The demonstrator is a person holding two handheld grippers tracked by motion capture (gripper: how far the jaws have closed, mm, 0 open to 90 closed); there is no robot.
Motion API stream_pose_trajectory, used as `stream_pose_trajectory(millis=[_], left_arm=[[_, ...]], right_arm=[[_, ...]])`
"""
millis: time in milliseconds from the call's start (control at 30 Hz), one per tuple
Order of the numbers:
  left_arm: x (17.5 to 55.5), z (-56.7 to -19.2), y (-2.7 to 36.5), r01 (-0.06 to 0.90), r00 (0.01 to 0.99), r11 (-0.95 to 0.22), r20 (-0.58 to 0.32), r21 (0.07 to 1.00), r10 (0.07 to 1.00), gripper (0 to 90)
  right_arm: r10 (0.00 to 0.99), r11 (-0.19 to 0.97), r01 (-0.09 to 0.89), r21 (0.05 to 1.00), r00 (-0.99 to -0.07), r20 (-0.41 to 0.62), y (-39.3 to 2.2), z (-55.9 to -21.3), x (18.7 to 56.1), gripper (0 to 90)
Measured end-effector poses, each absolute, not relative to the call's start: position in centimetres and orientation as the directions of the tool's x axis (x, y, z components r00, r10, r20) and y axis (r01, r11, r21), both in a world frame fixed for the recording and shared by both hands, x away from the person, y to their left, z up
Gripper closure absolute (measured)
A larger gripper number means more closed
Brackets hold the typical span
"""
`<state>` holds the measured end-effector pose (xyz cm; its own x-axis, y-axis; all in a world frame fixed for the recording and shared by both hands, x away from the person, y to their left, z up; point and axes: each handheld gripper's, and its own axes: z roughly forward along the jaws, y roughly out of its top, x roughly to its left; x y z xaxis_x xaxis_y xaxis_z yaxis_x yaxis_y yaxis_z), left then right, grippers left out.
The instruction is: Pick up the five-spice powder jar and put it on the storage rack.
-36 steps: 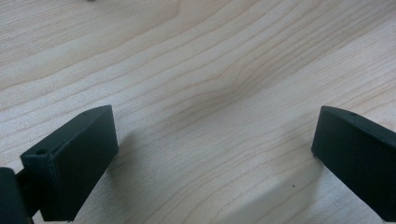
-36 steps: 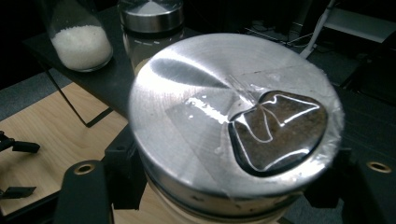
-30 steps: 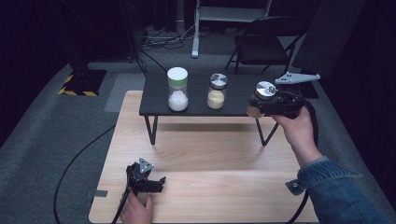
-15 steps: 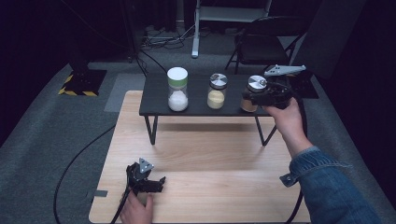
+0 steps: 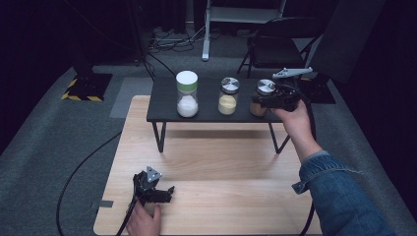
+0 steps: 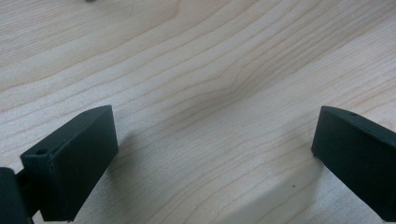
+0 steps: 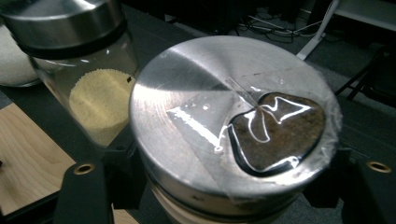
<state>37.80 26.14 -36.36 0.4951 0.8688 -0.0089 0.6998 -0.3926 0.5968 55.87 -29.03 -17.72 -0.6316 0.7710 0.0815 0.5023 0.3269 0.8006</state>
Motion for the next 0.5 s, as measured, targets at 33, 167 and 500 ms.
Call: stream_pose_trajectory(millis=[33, 167, 500], left_arm=[[37.8, -36.4, 26.1, 0.7, 0.495, -0.392, -0.009, 0.597, 0.869, 0.3], [37.8, -36.4, 26.1, 0.7, 0.495, -0.392, -0.009, 0.597, 0.869, 0.3], [37.8, -36.4, 26.1, 0.7, 0.495, -0.393, -0.008, 0.597, 0.869, 0.3]], right_arm=[[0.77, 0.326, 0.499, 0.803, -0.633, 0.081, -29.0, -17.9, 55.9, 30.0], [0.767, 0.322, 0.495, 0.807, -0.636, 0.084, -29.2, -18.2, 56.0, 27.1], [0.78, 0.32, 0.468, 0.823, -0.623, 0.051, -29.3, -18.7, 54.0, 9.7]])
